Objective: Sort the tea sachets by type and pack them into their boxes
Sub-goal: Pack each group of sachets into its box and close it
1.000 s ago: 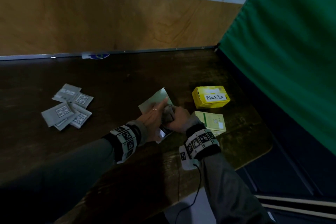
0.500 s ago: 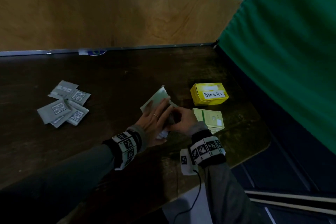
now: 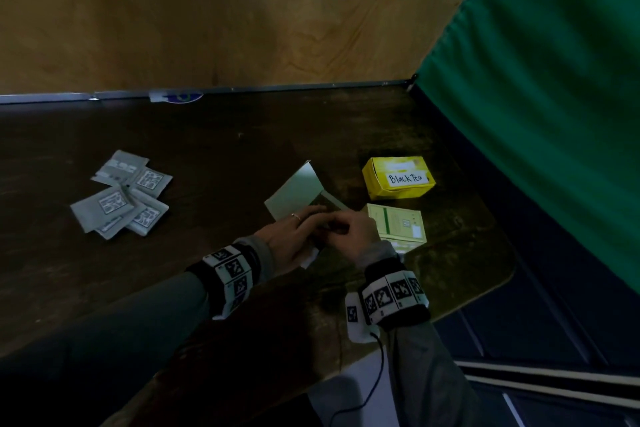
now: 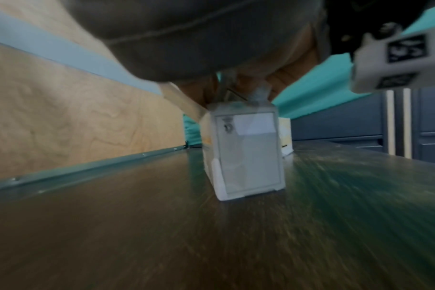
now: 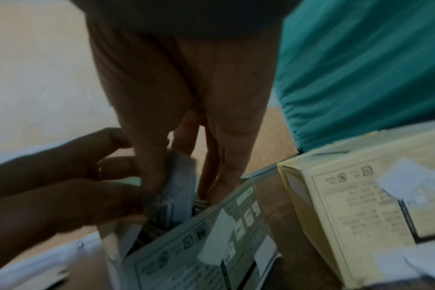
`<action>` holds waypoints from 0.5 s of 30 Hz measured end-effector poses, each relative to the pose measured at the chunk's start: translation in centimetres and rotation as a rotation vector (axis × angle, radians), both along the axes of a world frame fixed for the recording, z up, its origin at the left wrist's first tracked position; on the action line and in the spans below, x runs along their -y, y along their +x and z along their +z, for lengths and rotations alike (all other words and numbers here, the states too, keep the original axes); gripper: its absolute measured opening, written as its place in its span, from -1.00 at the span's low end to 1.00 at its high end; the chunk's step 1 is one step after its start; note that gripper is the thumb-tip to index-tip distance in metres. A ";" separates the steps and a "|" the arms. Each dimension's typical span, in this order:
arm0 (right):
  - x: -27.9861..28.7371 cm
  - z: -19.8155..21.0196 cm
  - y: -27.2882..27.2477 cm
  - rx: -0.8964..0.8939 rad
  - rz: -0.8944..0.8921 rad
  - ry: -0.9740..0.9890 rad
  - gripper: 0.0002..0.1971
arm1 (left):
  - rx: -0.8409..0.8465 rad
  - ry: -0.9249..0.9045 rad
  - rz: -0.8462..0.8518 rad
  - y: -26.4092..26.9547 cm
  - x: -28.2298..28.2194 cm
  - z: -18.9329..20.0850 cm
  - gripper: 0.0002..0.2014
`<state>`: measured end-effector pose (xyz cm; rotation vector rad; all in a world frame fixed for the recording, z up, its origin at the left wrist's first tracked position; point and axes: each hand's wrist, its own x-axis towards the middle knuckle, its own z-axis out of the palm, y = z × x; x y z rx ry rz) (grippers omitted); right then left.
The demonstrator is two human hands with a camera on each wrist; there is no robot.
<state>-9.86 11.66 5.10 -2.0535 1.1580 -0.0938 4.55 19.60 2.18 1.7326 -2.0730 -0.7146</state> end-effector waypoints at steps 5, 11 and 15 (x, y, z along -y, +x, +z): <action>0.6 -1.1 0.5 -0.222 0.050 -0.283 -0.77 | -0.171 0.082 0.164 0.8 1.0 -1.0 -0.27; 0.3 -1.8 2.8 -0.343 0.214 -0.324 -0.65 | -0.141 -0.107 0.156 0.5 0.7 -1.0 -0.37; 1.7 -1.6 1.3 -0.122 0.085 -0.107 -0.71 | 0.108 -0.101 0.088 0.9 0.8 -1.6 -0.37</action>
